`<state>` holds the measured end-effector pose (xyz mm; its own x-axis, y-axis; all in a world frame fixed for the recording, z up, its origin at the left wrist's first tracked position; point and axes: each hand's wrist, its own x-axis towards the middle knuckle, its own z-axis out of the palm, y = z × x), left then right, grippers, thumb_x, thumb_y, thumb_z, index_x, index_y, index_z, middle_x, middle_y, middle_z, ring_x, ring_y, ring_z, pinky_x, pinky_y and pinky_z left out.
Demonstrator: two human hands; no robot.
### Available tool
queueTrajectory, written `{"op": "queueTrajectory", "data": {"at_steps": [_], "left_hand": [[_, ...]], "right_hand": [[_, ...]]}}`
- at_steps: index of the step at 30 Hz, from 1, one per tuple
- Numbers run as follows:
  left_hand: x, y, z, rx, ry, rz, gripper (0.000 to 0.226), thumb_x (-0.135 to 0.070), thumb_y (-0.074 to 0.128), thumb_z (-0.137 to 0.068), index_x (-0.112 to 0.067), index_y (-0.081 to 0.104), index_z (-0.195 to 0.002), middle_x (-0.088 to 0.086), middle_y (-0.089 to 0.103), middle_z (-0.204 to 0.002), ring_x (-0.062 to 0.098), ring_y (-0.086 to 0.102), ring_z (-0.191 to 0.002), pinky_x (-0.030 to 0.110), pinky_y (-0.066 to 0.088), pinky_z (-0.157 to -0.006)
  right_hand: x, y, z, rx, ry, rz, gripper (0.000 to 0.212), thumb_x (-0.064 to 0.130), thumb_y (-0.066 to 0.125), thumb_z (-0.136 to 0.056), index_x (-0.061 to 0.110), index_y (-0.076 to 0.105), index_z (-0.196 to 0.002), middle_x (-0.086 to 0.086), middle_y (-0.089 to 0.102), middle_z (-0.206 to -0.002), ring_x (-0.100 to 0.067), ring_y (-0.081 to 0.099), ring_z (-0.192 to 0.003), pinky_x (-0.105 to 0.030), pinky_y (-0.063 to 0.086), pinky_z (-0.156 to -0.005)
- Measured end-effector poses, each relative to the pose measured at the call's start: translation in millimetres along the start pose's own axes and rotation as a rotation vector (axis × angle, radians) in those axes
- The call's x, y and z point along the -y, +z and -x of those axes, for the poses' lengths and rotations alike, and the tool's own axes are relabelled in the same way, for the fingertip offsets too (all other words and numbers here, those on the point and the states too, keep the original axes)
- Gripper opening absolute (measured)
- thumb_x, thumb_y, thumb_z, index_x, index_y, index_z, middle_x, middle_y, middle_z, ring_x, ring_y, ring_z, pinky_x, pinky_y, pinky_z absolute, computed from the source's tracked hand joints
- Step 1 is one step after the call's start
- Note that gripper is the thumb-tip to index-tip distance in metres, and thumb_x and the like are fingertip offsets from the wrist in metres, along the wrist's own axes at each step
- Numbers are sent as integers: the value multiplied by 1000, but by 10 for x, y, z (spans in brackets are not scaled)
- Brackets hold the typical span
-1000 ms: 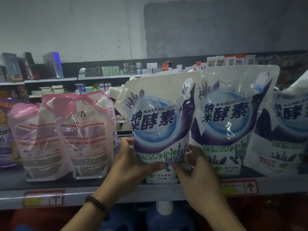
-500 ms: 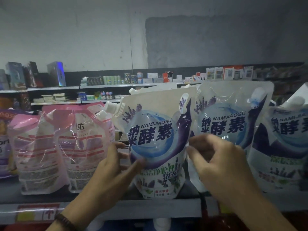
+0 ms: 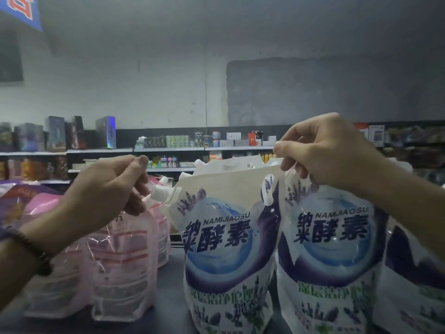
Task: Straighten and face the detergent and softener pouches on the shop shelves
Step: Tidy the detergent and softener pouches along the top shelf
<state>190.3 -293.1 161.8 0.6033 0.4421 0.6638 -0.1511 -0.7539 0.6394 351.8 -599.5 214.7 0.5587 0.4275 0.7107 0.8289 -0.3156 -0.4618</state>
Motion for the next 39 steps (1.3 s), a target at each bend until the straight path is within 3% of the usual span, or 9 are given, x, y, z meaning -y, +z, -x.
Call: {"op": "queueTrajectory", "data": {"at_steps": [6, 11, 14, 18, 22, 26, 28, 35, 39], "left_hand": [[-208, -190, -487, 285, 260, -192, 21, -43, 68, -85, -24, 74, -80, 7, 76, -74, 26, 77, -61, 47, 66, -62], [-244, -117, -1005, 445, 239, -379, 35, -63, 72, -70, -35, 76, -91, -12, 79, -84, 12, 78, -72, 43, 66, -72], [-157, 38, -1295, 496, 258, -480, 27, -58, 79, -79, -40, 76, -98, -19, 78, -93, -1, 74, -78, 34, 64, -81], [-77, 247, -1547, 578, 292, -612, 27, -54, 78, -89, -40, 74, -111, -23, 75, -100, -13, 67, -84, 13, 52, -72], [-7, 443, -1695, 632, 286, -674, 33, -61, 75, -89, -43, 70, -116, -22, 74, -104, -2, 69, -94, 21, 54, -78], [86, 576, -1762, 745, 213, -615, 29, -57, 78, -89, -38, 72, -112, -18, 77, -98, 21, 76, -89, 45, 66, -78], [111, 617, -1773, 793, 199, -577, 23, -52, 79, -91, -37, 74, -107, -18, 77, -92, 27, 76, -88, 48, 67, -76], [162, 724, -1778, 807, 316, -724, 20, -45, 71, -96, -27, 79, -98, 4, 75, -87, 22, 63, -63, 39, 60, -66], [200, 754, -1756, 796, 316, -729, 14, -39, 69, -100, -34, 81, -100, -8, 73, -79, 15, 62, -70, 42, 61, -78]], "right_hand": [[-31, 57, -434, 46, -6, 113, 31, 41, 76, -95, 21, 80, -71, 7, 74, -65, -11, 65, -62, -30, 51, -62], [-9, 166, -833, 131, 22, 238, 24, 42, 80, -92, 25, 82, -75, 11, 75, -67, -11, 70, -72, -33, 58, -66], [-3, 263, -1043, 206, 25, 323, 19, 45, 80, -90, 28, 83, -81, 10, 77, -78, -12, 73, -79, -34, 63, -71], [-42, 444, -1264, 340, 20, 426, 18, 46, 78, -91, 29, 81, -92, 6, 79, -91, -15, 74, -81, -28, 59, -65], [-137, 628, -1409, 442, 18, 491, 18, 48, 79, -89, 31, 80, -92, 6, 80, -94, -18, 76, -90, -39, 64, -82], [-168, 748, -1445, 511, -23, 545, 13, 45, 79, -88, 33, 78, -88, 13, 76, -83, -13, 72, -89, -29, 55, -73], [-170, 791, -1461, 531, -25, 545, 13, 44, 80, -88, 31, 78, -85, 14, 77, -76, -13, 72, -87, -30, 57, -74], [-170, 853, -1475, 572, -19, 573, 13, 41, 76, -94, 30, 79, -88, 22, 75, -70, -16, 73, -92, -32, 57, -79], [-140, 846, -1445, 573, -46, 614, 18, 38, 74, -97, 30, 76, -81, 29, 71, -66, -17, 73, -91, -32, 58, -81]]}}
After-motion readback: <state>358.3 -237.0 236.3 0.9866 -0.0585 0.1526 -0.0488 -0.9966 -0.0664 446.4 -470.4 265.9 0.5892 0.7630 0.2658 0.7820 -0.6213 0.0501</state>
